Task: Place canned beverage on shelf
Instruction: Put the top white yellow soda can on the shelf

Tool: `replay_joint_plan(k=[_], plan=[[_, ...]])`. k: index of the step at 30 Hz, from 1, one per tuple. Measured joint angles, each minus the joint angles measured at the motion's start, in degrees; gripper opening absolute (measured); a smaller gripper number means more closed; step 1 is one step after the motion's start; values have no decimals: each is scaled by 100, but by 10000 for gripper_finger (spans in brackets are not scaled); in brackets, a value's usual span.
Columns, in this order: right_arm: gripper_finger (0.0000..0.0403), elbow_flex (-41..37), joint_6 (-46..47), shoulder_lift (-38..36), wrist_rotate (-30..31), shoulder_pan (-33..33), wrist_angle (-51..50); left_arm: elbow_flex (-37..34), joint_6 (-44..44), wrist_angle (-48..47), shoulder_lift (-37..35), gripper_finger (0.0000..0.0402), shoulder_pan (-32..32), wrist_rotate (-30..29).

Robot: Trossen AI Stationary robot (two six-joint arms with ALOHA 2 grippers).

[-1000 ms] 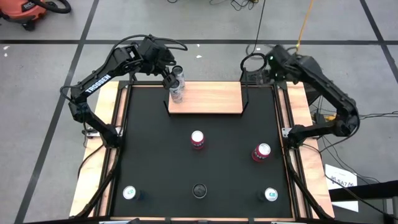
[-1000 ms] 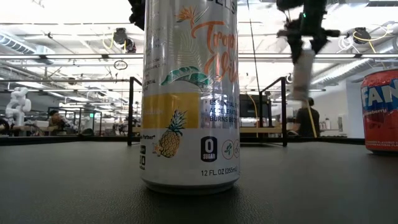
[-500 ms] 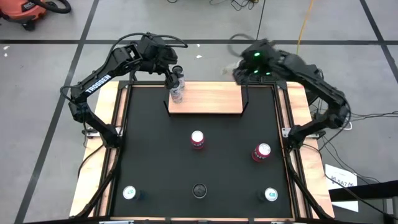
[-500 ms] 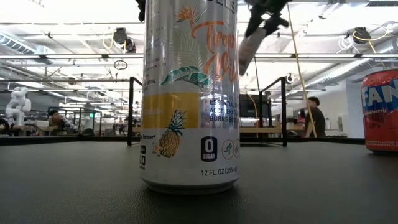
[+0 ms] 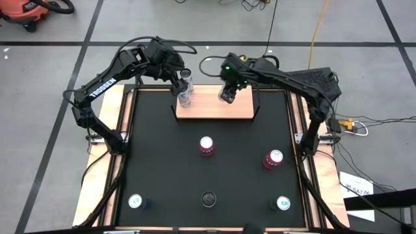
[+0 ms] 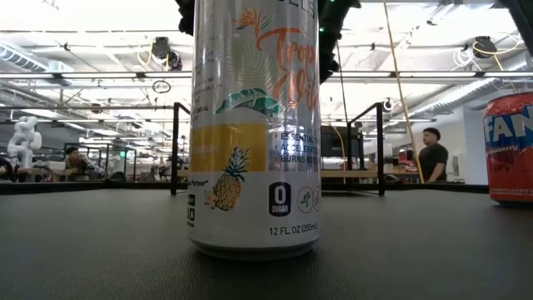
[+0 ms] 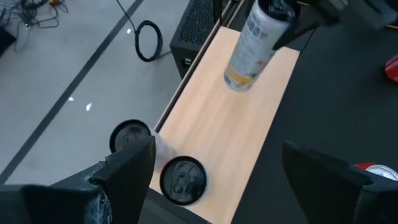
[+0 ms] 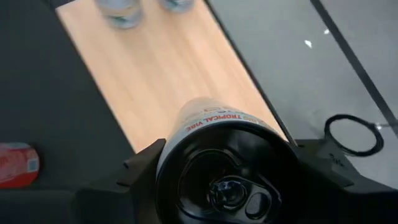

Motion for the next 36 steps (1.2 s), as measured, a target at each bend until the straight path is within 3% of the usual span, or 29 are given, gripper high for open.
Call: replay_joint_plan(k=[5, 12, 17, 27, 36], plan=[[247, 616, -225, 550, -123, 121, -438, 0, -17, -7, 0, 343, -20, 0], [248, 643, -275, 1050, -265, 191, -680, 0, -59, -17, 2, 343, -20, -2], [272, 648, -293, 1068, -272, 204, -650, 0, -57, -39, 2, 343, -20, 6], [369, 643, -315, 935, -277, 204, -535, 0, -8, 206, 395, 343, -86, 467], [381, 637, 306, 263, -269, 35, -390, 0, 130, 825, 782, 343, -236, 475]])
